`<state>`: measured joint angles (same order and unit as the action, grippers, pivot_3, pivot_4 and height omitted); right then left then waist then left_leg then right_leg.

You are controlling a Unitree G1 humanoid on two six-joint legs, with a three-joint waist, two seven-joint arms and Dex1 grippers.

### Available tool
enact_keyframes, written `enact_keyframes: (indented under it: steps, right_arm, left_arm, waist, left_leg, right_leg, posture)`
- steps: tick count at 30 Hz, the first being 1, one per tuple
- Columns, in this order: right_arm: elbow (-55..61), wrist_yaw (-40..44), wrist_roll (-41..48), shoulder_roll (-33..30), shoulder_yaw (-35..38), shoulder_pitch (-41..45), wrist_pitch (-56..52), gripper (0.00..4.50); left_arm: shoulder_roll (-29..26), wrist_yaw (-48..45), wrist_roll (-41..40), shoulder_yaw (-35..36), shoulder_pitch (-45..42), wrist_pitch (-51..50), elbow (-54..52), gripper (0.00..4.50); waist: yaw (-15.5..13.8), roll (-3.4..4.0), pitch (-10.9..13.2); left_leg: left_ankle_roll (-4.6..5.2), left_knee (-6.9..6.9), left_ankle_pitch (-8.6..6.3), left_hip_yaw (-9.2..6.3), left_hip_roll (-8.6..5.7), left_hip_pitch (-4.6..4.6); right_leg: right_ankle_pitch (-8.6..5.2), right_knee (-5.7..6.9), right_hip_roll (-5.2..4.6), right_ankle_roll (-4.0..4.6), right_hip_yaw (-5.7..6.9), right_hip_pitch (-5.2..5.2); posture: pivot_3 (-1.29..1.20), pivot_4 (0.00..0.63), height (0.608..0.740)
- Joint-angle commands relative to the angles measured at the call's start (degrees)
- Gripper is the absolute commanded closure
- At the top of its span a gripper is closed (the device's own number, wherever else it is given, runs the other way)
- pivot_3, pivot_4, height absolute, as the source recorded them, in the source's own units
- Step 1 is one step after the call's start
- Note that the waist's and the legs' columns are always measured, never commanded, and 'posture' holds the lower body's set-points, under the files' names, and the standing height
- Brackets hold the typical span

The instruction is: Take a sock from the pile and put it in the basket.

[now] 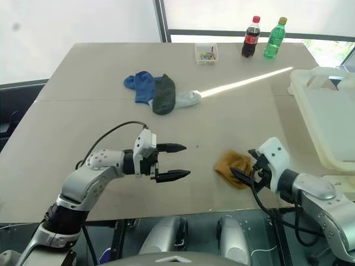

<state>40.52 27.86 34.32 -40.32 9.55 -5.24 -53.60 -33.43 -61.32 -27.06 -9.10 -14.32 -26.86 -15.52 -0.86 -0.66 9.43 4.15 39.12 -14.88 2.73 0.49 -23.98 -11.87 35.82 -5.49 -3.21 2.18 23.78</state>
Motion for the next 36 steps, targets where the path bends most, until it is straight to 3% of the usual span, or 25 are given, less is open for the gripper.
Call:
enact_keyframes:
  steps: [1,15,20,21,27,32,36]
  right_arm:
    - [-2.9,-1.8,-1.0,0.2,-1.7,2.2,-2.4,0.03]
    - [-11.8,4.5,-5.6,-3.3,-15.1,4.5,-2.7,0.03]
    - [-13.6,9.2,-8.6,-6.1,-21.6,4.1,0.0,1.38]
    - [-14.0,9.6,-8.8,-6.1,-21.7,4.2,0.2,1.96]
    - [-14.4,9.5,-4.7,-2.6,-14.4,5.2,-0.7,4.42]
    - [-14.2,6.1,7.9,6.4,2.8,9.1,-2.9,4.48]
    - [-17.0,1.6,14.7,8.1,13.3,14.7,-4.9,4.48]
  left_arm:
    - [0.0,-0.8,-0.3,0.5,-0.1,1.9,-1.2,0.0]
    - [-0.6,-1.0,-0.1,1.4,3.1,4.7,-1.0,0.0]
    - [0.1,0.6,0.3,1.2,3.1,5.2,-1.0,0.0]
    - [0.2,0.8,0.3,1.1,3.0,5.2,-1.0,0.0]
    - [0.9,1.6,0.2,1.0,2.5,5.3,-0.7,0.0]
    - [2.8,2.7,0.1,1.1,0.9,5.7,-0.2,0.0]
    - [6.0,4.8,-0.7,1.0,-1.9,4.7,-0.3,0.0]
  waist:
    - [0.0,0.01,0.0]
    - [0.1,-0.29,-0.2]
    - [0.1,-0.64,-0.6]
    - [0.1,-0.75,-0.7]
    - [0.0,-0.94,-0.9]
    - [0.1,-0.51,-0.6]
    - [-0.1,-0.04,-0.3]
  left_leg:
    - [0.0,0.0,0.0,0.01,-0.01,0.0]
    - [0.01,-0.02,0.0,0.0,0.05,0.15]
    - [0.01,-0.03,-0.01,-0.03,0.08,0.18]
    - [0.0,-0.04,-0.01,-0.04,0.09,0.17]
    - [-0.02,-0.03,-0.02,-0.07,0.11,0.24]
    - [-0.03,-0.03,-0.01,-0.06,0.13,0.16]
    - [-0.01,-0.02,-0.01,0.0,0.02,0.08]
  right_leg:
    - [0.0,0.0,0.01,0.0,-0.01,0.0]
    - [-0.01,0.0,0.39,-0.02,-0.02,-0.05]
    - [-0.02,0.0,0.4,-0.01,0.0,-0.06]
    - [-0.02,0.0,0.4,0.0,0.02,-0.07]
    - [-0.02,-0.07,0.09,0.0,0.05,-0.19]
    - [0.0,-0.04,0.1,0.01,-0.01,-0.14]
    - [0.01,0.01,0.05,0.02,-0.03,-0.06]
  posture:
    - [0.0,0.15,0.732]
    - [0.0,0.15,0.732]
    - [0.0,0.15,0.732]
    - [0.0,0.15,0.732]
    - [0.0,0.15,0.732]
    - [0.0,0.15,0.732]
    - [0.0,0.15,0.732]
